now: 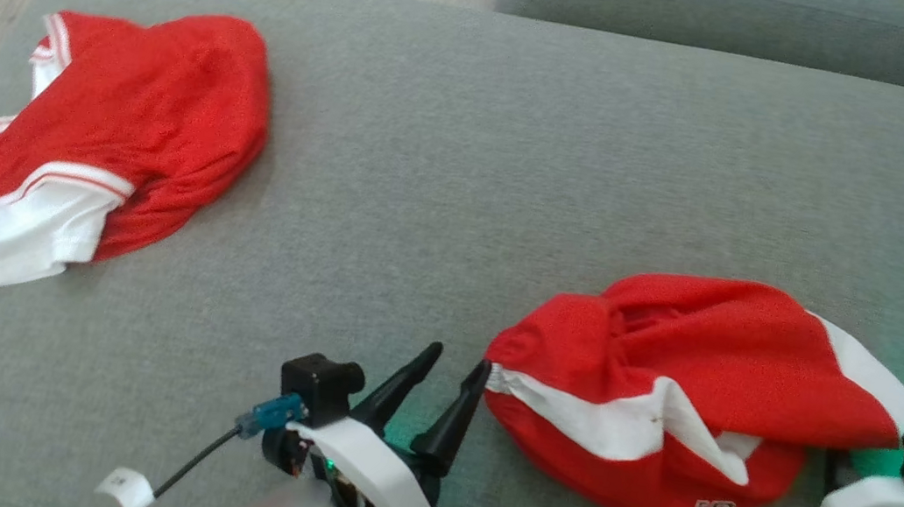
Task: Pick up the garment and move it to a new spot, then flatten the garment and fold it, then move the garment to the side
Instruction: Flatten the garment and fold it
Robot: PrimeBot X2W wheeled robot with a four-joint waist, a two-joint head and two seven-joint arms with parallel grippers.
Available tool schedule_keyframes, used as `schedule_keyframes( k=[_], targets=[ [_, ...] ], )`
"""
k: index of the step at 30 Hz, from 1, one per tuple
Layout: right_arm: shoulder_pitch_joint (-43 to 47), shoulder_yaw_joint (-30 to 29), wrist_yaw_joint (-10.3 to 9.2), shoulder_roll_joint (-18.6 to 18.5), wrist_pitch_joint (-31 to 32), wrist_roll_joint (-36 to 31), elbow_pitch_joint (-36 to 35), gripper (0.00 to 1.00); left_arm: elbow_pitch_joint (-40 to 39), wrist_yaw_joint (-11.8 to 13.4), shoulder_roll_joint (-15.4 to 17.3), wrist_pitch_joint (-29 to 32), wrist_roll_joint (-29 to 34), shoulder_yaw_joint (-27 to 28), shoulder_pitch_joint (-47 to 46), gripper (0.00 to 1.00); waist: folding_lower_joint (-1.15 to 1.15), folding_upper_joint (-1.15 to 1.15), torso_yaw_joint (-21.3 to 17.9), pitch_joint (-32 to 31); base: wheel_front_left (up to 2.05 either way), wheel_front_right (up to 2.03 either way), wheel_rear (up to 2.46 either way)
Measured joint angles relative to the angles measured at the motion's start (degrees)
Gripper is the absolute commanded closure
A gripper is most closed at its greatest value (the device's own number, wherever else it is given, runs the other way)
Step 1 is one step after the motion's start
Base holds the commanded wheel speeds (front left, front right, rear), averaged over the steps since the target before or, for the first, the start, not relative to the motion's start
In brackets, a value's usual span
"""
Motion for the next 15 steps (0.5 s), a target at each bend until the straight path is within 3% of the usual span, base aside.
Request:
schedule_keyframes(
  k=[1, 3, 5, 15],
  targets=[
    [-0.77, -0.38, 0.00, 0.01, 0.00, -0.36, 0.49, 0.57, -0.11, 0.00, -0.25, 0.00, 0.26, -0.09, 0.00, 0.00, 0.00, 0.00, 0.48, 0.26, 0.00, 0.00, 0.00],
    [-2.04, -0.55, 0.00, -0.04, 0.00, -0.65, 1.34, 0.95, -0.70, -0.01, -0.51, 0.00, 0.27, -0.35, -0.01, 0.00, 0.00, 0.00, 1.39, 0.70, 0.00, 0.00, 0.00],
    [-3.57, -0.54, 0.00, -0.07, -0.01, -0.43, 1.45, 1.00, -1.30, -0.01, -0.60, 0.00, 0.27, -0.52, -0.02, 0.00, 0.00, 0.00, 2.20, 1.17, 0.00, 0.00, 0.00],
    [-20.19, 4.94, 0.00, -0.76, -0.09, 8.44, -3.15, 1.00, -2.00, -0.01, -0.70, 0.00, 1.11, -1.87, -1.04, 0.00, 0.01, 0.00, 3.02, 4.07, 0.00, 0.00, 0.00]
  ],
)
